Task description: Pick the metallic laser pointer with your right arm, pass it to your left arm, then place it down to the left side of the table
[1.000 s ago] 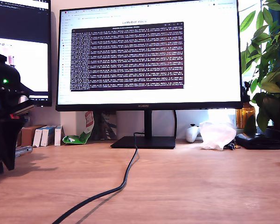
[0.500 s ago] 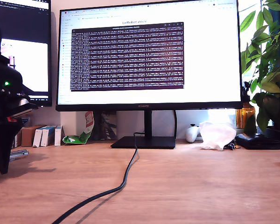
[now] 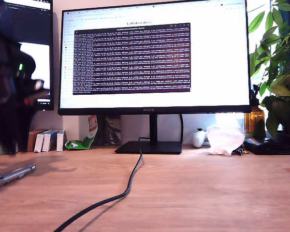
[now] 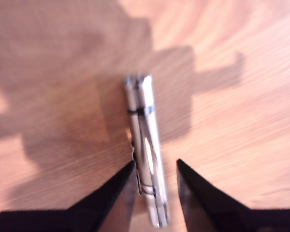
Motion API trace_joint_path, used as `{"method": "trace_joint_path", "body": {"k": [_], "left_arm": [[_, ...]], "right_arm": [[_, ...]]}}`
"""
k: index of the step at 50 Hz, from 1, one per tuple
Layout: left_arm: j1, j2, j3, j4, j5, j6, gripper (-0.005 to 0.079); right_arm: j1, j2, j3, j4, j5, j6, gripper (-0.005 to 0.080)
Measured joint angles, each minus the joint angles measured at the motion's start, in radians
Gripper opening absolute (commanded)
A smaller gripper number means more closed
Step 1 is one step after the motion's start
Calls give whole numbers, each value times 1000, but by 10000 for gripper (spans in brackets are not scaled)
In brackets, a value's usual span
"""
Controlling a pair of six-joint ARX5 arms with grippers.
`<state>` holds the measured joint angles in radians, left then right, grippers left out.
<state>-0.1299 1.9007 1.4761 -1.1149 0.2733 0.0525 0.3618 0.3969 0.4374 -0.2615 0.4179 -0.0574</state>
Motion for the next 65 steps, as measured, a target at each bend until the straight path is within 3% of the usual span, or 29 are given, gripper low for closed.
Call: {"method": "trace_joint_path", "body": {"k": [10,20,25,33,41,65], "left_arm": [[2,0,52,-10,-46,4,-20],[7,0,52,61,69,0,-20],[7,0,53,112,79,1,-20],[-4,0,53,174,17,10,-20],[-24,-26,53,224,-5,11,-20],[-72,-262,31,295,-39,11,-20]], "right_arm": [[0,0,0,11,0,3,-12],[0,0,0,105,0,66,-12],[0,0,0,119,2,113,-12],[-10,1,0,113,95,79,7],[-99,6,-2,126,93,56,16],[-379,6,-144,213,-102,122,18]]}}
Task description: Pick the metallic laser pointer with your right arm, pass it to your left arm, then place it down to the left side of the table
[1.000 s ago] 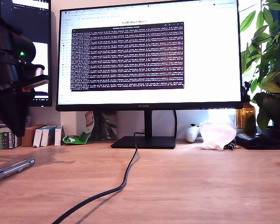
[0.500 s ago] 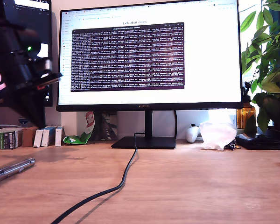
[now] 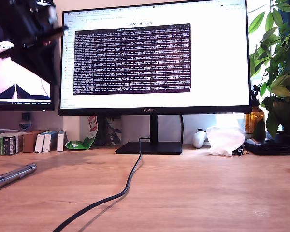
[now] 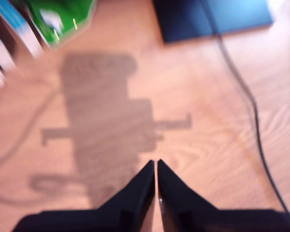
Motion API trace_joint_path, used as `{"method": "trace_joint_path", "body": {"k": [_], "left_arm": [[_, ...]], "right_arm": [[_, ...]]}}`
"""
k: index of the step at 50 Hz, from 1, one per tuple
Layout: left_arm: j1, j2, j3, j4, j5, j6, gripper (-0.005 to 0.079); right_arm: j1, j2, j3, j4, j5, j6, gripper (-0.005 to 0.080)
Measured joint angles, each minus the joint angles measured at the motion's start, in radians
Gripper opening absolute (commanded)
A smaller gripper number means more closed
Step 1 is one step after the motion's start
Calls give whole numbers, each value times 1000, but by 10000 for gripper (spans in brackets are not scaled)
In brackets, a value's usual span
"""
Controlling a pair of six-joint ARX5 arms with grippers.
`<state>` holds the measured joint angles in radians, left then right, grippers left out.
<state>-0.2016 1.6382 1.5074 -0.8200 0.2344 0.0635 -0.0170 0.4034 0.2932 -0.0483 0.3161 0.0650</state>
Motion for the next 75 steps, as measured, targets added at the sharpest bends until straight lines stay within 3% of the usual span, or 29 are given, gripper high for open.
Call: {"method": "trace_joint_path", "body": {"k": [17,31,37,43,55,65,75], "left_arm": [[-21,-210,-66,43,0,0,-20],[-96,-280,-93,119,-58,0,-20],[-113,-366,-215,174,-137,0,-20],[-112,-478,-340,225,-185,-5,-20],[-80,-692,-525,350,-200,-6,-20],[-43,-763,-753,540,-214,-8,-20],[-41,-763,-891,696,-217,-8,-20]], "right_arm": [[-14,0,-8,19,-169,63,17],[-14,0,-42,30,-178,63,17],[-14,1,-48,19,-190,57,17],[-14,0,-48,37,-260,39,17],[29,0,-48,45,-383,-23,17],[58,0,-60,69,-385,-68,17],[58,0,-196,126,-321,-148,17]]}}
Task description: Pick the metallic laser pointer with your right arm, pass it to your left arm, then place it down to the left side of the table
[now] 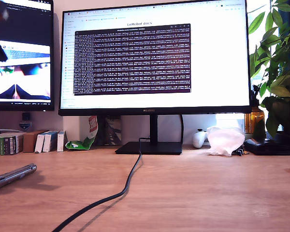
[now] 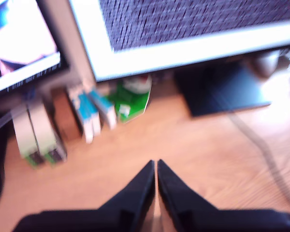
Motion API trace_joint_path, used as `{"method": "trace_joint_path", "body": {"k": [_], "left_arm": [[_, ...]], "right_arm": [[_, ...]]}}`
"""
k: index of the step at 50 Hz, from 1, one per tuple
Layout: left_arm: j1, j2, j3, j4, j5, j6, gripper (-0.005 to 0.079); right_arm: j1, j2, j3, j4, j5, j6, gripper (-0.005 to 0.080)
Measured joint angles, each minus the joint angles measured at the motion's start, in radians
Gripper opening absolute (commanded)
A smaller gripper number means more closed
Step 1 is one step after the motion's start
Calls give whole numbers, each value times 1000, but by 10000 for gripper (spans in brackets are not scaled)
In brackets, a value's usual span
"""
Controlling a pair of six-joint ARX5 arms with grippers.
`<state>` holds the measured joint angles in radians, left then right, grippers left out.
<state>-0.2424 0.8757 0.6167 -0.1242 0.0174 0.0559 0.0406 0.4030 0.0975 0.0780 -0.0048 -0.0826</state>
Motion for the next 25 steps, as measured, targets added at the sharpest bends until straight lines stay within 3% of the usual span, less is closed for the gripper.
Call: {"method": "trace_joint_path", "body": {"k": [9,18,25], "left_arm": [[0,-36,-101,143,0,1,-20],[0,-76,-253,183,0,2,-20],[0,-140,-298,196,0,12,-20]], "right_arm": [[0,-4,-93,-6,39,-16,17],[0,-61,-92,-11,120,-9,17],[0,-70,-92,-45,146,-1,17]]}}
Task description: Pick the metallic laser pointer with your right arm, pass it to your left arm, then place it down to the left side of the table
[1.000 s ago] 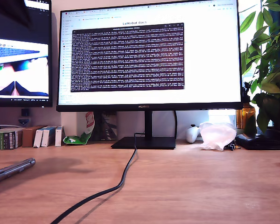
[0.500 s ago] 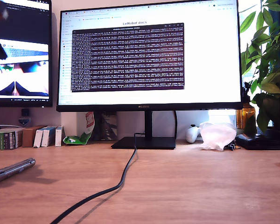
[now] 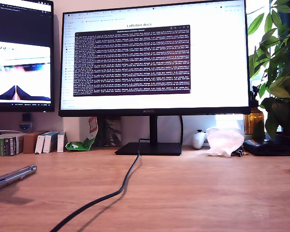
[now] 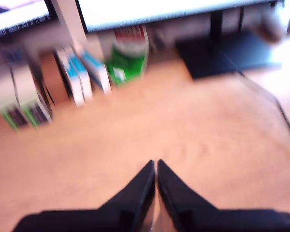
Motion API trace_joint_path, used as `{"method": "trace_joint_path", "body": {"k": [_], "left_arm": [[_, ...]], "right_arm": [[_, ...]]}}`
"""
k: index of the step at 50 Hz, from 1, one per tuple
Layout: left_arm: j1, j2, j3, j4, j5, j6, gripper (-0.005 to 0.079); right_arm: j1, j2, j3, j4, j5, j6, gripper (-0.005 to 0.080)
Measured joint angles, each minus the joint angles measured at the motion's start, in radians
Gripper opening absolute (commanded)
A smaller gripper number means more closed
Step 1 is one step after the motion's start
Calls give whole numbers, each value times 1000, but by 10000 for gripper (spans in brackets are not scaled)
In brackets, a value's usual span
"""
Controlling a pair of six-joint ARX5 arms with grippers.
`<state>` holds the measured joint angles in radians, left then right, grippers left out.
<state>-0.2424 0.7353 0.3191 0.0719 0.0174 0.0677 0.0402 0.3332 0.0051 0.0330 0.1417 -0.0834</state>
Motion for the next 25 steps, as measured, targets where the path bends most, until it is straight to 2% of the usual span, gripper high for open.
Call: {"method": "trace_joint_path", "body": {"k": [11,25], "left_arm": [[0,-174,-91,27,-5,14,-20],[16,-322,-187,23,-73,18,-20]], "right_arm": [[0,-64,0,-42,-3,8,17],[0,-140,0,-55,-51,23,17]]}}
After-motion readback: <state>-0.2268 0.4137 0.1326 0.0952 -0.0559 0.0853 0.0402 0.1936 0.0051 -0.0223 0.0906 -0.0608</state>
